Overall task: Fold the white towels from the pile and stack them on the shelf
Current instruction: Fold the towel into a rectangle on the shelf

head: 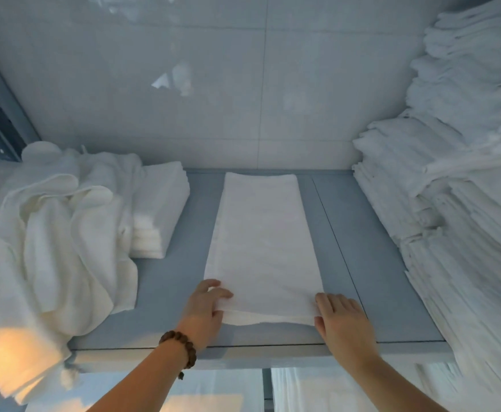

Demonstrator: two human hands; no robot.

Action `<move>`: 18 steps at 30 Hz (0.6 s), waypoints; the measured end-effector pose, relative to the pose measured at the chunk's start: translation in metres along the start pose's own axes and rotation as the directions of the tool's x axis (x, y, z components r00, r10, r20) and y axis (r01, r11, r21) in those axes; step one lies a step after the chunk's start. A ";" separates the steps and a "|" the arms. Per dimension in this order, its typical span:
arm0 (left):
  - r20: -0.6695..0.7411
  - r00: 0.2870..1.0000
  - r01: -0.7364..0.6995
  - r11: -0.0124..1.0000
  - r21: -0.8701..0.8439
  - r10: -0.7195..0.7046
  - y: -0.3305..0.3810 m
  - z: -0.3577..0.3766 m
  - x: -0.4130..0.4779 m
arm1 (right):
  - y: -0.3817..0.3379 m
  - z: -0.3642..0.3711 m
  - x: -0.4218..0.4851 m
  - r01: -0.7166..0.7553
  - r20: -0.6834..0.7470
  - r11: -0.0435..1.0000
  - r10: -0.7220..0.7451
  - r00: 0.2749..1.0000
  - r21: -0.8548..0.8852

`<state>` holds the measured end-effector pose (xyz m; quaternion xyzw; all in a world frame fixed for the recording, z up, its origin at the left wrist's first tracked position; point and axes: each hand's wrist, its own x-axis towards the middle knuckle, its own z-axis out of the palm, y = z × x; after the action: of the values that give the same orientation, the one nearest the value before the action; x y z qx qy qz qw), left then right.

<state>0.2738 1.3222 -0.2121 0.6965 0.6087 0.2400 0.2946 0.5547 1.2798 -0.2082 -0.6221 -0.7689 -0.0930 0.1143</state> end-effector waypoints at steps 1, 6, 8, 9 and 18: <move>-0.024 1.000 -0.004 1.000 -0.017 0.004 0.001 -0.002 0.002 | -0.001 -0.003 0.002 -0.023 0.006 1.000 0.023 1.000 0.009; -0.191 0.980 -0.060 0.997 -0.055 0.048 0.007 0.000 0.011 | -0.007 -0.006 0.005 -0.281 0.074 0.942 0.272 0.960 0.185; -0.162 0.984 -0.075 0.997 -0.010 0.073 0.006 0.002 0.012 | -0.006 -0.003 0.006 -0.343 0.117 0.919 0.325 0.938 0.196; -0.103 0.993 -0.061 0.998 0.014 0.062 0.004 0.003 0.012 | -0.004 -0.002 0.006 -0.366 0.165 0.912 0.339 0.926 0.184; 0.141 0.990 -0.034 0.992 0.125 0.016 -0.005 0.004 0.000 | -0.013 -0.006 -0.004 -0.310 0.208 0.948 0.289 0.934 0.076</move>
<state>0.2730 1.3222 -0.2186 0.7367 0.5917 0.1549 0.2885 0.5432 1.2720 -0.2038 -0.7312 -0.6763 0.0284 0.0847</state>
